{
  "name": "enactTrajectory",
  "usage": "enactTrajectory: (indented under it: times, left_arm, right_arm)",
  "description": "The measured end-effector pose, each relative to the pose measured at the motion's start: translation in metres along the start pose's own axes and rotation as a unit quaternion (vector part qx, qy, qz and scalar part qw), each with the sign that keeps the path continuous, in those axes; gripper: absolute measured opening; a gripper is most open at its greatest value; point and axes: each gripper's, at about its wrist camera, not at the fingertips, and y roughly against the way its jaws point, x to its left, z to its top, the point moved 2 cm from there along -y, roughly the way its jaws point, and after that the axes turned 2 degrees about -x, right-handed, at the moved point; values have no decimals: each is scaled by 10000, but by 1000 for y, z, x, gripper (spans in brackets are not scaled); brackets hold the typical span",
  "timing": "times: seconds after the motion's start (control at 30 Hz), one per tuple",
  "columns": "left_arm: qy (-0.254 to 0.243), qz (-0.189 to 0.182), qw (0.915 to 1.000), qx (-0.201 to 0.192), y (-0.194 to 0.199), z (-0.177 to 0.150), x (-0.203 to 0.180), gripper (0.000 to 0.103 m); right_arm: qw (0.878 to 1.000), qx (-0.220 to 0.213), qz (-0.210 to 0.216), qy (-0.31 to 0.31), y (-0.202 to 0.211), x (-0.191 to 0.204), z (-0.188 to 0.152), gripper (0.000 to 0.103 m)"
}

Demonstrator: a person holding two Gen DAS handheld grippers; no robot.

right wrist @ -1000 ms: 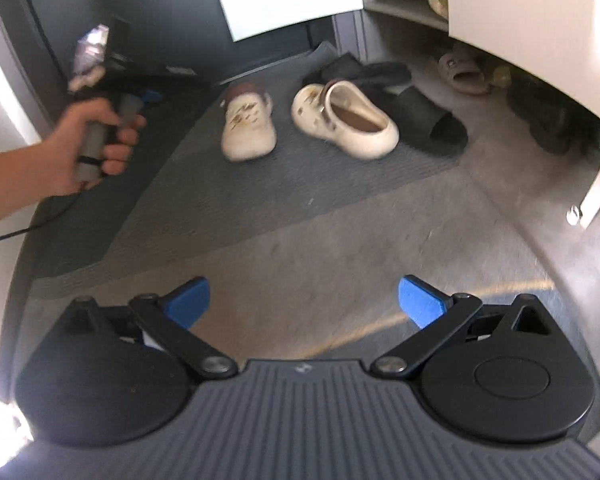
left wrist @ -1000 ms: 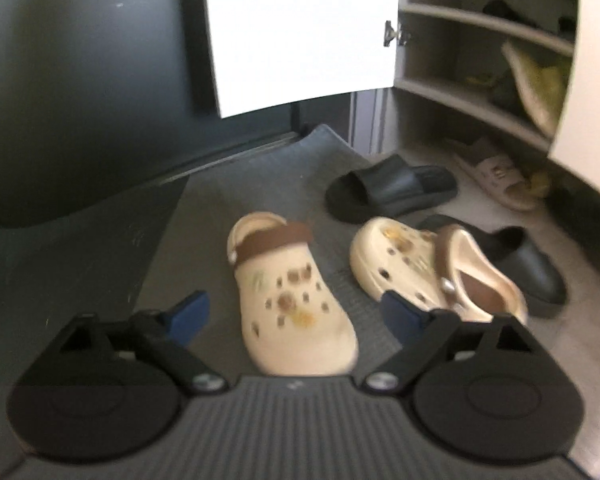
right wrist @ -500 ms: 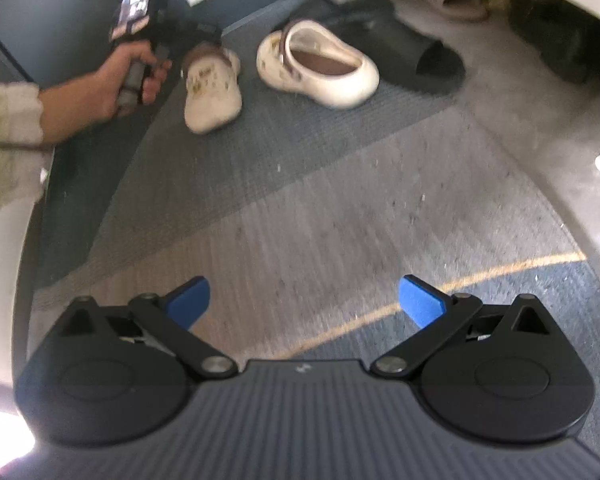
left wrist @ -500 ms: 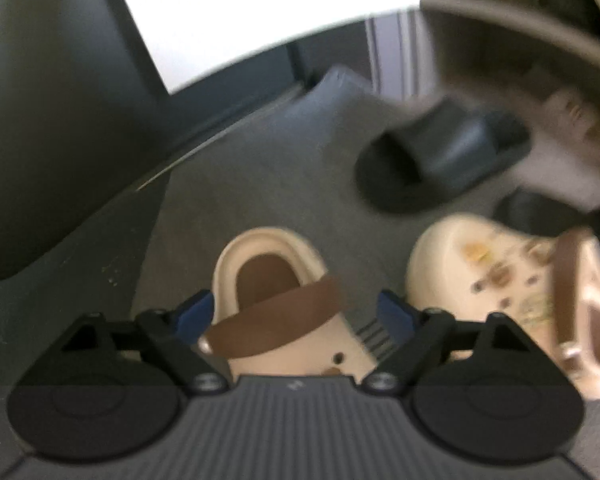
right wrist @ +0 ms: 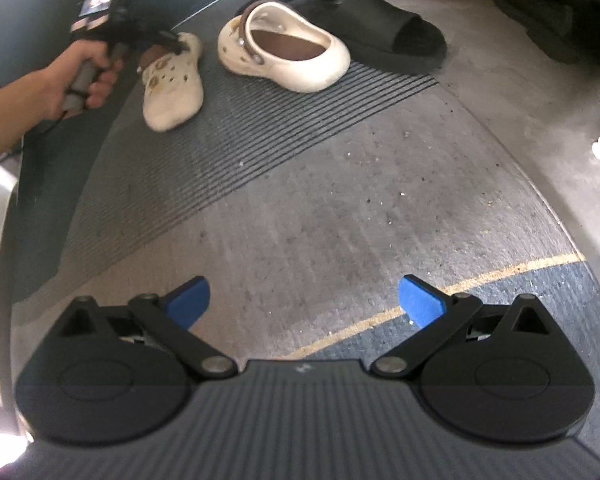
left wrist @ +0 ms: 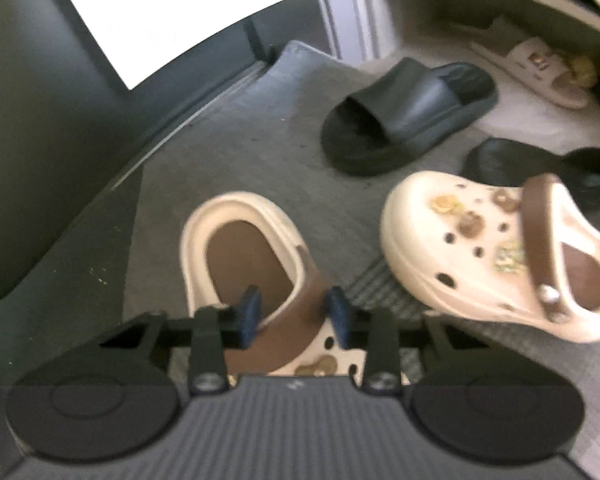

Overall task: Organize scattered shoes
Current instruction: 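Close the left tool on the cream clog's heel and lift it, then carry the clog with the left tool toward the right tool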

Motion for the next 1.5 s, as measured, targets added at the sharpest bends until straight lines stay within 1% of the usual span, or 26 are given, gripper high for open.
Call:
enactTrajectory:
  times: [0.13,0.27,0.33,0.4,0.5,0.67,0.8,0.9,1.1,1.17,1.27,1.33,1.37,1.43,1.47,1.5]
  left_arm:
    - [-39,-253,9997,-15,28,-3,1,20]
    - [-27,-442,9989,-155,58,-3,4,17]
    - [35,-509,9986,-153,68,-2,7,16]
    - [55,-531,9985,-139,78,-4,5,16]
    - [99,-541,9984,-111,96,-11,1,16]
    - [290,-566,9980,-58,129,-24,-7,16]
    - [428,-723,9964,-86,157,-26,-17,16]
    - [511,-991,9937,-135,189,-26,-34,16]
    - [374,-1371,9888,-455,242,-41,-88,16]
    - [415,-1596,9852,-471,258,-48,-113,16]
    - [381,-1831,9814,-436,272,-56,-142,16]
    - [350,-2161,9752,-341,286,-65,-171,16]
    - [420,-2295,9720,-289,290,-69,-180,16]
    - [534,-2559,9651,-176,298,-78,-197,16]
    - [566,-2665,9621,-124,300,-81,-205,16]
    - [563,-2787,9587,-43,302,-86,-216,16]
  right_arm:
    - [9996,-244,35,-123,7,7,10,103]
    - [9992,-348,78,-157,14,16,13,103]
    - [9991,-397,92,-102,21,21,12,103]
    - [9989,-454,95,-77,28,25,11,103]
    - [9983,-536,125,-199,40,26,7,103]
    - [9961,-695,195,-503,62,21,-4,103]
    - [9924,-773,305,-907,79,10,-18,103]
    - [9905,-826,331,-1049,88,3,-22,103]
    - [9807,-1272,226,-1466,123,-27,-23,103]
    - [9760,-1471,129,-1600,135,-41,-25,103]
    - [9712,-1638,-46,-1728,146,-58,-28,103]
    - [9645,-1810,-243,-1909,158,-76,-33,103]
    - [9614,-1852,-292,-2012,163,-82,-34,103]
    - [9501,-1985,-270,-2390,176,-102,-45,103]
    - [9470,-2034,-251,-2475,181,-109,-49,103]
    - [9421,-2116,-367,-2577,188,-118,-56,103]
